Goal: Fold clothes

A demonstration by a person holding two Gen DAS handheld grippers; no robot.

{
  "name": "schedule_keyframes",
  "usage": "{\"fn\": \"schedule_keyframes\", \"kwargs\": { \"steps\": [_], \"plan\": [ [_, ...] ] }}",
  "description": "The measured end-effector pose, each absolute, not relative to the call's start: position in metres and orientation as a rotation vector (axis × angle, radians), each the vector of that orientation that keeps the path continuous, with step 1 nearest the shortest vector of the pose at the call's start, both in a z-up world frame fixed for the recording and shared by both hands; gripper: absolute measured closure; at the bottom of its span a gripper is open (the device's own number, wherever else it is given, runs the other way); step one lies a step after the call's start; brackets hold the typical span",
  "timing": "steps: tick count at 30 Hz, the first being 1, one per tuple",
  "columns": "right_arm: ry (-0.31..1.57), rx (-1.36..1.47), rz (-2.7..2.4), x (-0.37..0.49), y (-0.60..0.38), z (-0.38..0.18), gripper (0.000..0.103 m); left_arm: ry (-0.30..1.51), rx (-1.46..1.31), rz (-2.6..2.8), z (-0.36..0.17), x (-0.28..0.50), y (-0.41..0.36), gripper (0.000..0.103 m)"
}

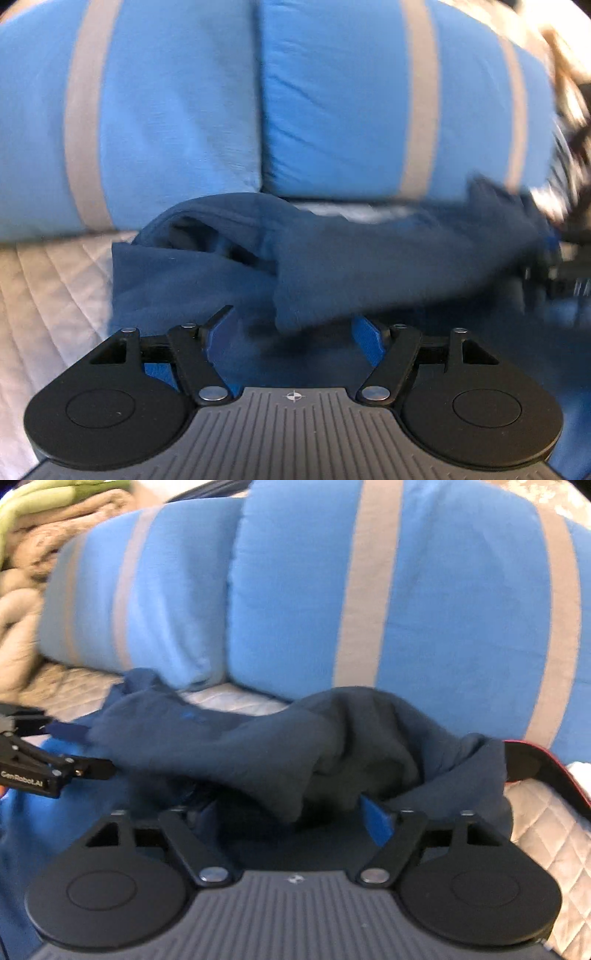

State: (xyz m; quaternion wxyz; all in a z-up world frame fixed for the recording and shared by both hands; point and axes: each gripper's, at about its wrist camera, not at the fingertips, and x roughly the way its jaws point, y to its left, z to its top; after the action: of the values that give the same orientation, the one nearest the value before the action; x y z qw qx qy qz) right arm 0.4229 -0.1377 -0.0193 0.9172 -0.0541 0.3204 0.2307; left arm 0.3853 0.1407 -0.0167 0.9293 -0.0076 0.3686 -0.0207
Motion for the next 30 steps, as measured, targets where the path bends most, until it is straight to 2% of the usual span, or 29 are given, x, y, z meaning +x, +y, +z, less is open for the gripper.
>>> {"fn": "schedule_keyframes", "kwargs": {
  "steps": [1,2,3,4,5,7,14,22,30],
  "plan": [
    [0.663,-0.090,0.454,0.425,-0.138,-0.020,0.051,0.756,-0.041,-0.018,-0.016,0.392,0.144,0.047],
    [0.667,-0.068,0.437,0.428,-0.139,-0.020,0.071,0.757,-0.067,0.006,-0.016,0.398,0.147,0.063],
    [0.674,-0.038,0.432,0.431,-0.142,-0.019,0.088,0.758,-0.084,0.024,-0.014,0.403,0.150,0.070],
    [0.678,-0.010,0.427,0.434,-0.144,-0.017,0.089,0.759,-0.080,0.026,-0.008,0.404,0.150,0.082],
    [0.679,0.002,0.426,0.437,-0.145,-0.014,0.090,0.760,-0.076,0.029,-0.003,0.404,0.150,0.087],
    [0.688,-0.003,0.447,0.442,-0.147,-0.004,0.092,0.761,-0.067,0.034,0.009,0.405,0.151,0.089],
    [0.763,0.021,0.471,0.445,-0.167,0.031,0.093,0.818,0.043,0.030,0.035,0.392,0.139,0.090],
    [0.820,-0.063,0.469,0.413,-0.171,0.003,0.094,0.887,0.133,-0.011,0.005,0.358,0.119,0.091],
    [0.763,-0.181,0.455,0.384,-0.164,-0.020,0.095,0.901,0.153,-0.008,-0.018,0.356,0.114,0.091]
  ]
}}
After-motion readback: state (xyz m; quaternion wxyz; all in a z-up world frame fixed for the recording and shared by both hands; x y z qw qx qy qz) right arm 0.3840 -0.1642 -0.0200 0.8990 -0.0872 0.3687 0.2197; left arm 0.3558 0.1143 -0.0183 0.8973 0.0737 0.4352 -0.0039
